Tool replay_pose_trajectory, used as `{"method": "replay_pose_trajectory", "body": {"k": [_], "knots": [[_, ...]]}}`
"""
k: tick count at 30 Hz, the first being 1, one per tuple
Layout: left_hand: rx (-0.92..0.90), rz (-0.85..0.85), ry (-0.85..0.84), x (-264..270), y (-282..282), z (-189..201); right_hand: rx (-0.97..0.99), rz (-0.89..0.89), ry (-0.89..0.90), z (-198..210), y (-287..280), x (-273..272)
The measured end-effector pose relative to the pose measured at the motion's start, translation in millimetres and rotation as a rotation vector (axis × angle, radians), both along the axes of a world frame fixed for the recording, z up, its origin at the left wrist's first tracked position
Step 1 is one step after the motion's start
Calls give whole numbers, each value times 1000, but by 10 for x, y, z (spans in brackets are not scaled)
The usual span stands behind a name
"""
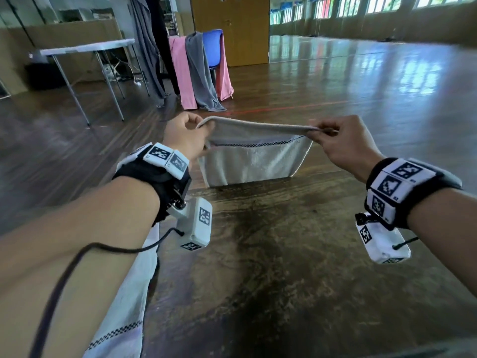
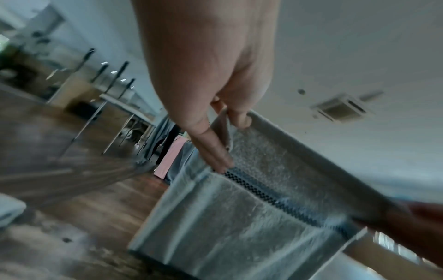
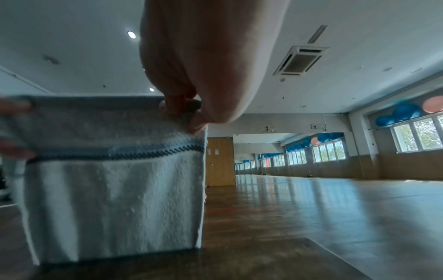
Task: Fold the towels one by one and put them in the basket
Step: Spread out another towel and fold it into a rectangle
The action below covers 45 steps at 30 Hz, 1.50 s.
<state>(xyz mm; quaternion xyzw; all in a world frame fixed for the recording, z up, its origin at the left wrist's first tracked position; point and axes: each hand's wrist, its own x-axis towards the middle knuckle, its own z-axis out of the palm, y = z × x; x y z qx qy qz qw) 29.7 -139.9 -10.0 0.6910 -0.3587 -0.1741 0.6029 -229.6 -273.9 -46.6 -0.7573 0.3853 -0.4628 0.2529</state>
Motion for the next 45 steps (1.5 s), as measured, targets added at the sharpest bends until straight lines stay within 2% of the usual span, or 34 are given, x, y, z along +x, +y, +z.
{"method": "replay_pose_trajectory", "body": {"k": [2, 4, 6, 7, 9, 11, 14, 18, 22, 25, 27, 29, 32, 36, 39, 41, 43, 45], "knots": [[77, 10, -302, -20, 25, -43, 27, 4, 15, -105, -18, -52], [198, -66, -579, -57, 70, -150, 38, -17, 50, -223, -36, -120], [376, -144, -750, -75, 132, -336, 41, -20, 175, -356, -23, -207], [470, -175, -801, -86, 176, -447, 57, 11, 295, -437, 3, -254], [632, -261, -832, -83, 272, -684, 83, 109, 591, -615, 111, -323], [744, -311, -823, -91, 377, -898, 105, 164, 735, -782, 254, -369], [758, -235, -799, -112, 494, -1087, 147, 125, 680, -929, 404, -454], [726, -174, -824, -87, 656, -1038, 120, 11, 617, -917, 529, -606], [695, -225, -756, -93, 891, -886, 81, -2, 454, -696, 717, -800], [602, -208, -618, -147, 1107, -749, 74, 54, 307, -523, 910, -916], [530, -213, -521, -167, 1249, -664, 141, 112, 198, -415, 1041, -969], [463, -236, -451, -225, 1401, -590, 117, 141, 168, -313, 1177, -1039], [401, -284, -401, -279, 1602, -486, 9, 124, 246, -152, 1348, -1140], [453, -342, -391, -345, 1778, -344, 95, 150, 319, 66, 1539, -1280], [579, -398, -302, -435, 1878, -226, 274, 255, 455, 209, 1678, -1396], [658, -465, -162, -505, 1966, -164, 451, 351, 564, 288, 1749, -1486], [778, -619, -9, -528, 2067, -132, 655, 451, 665, 346, 1802, -1554], [888, -763, 60, -526, 2159, -126, 792, 526, 740, 368, 1823, -1599]]}}
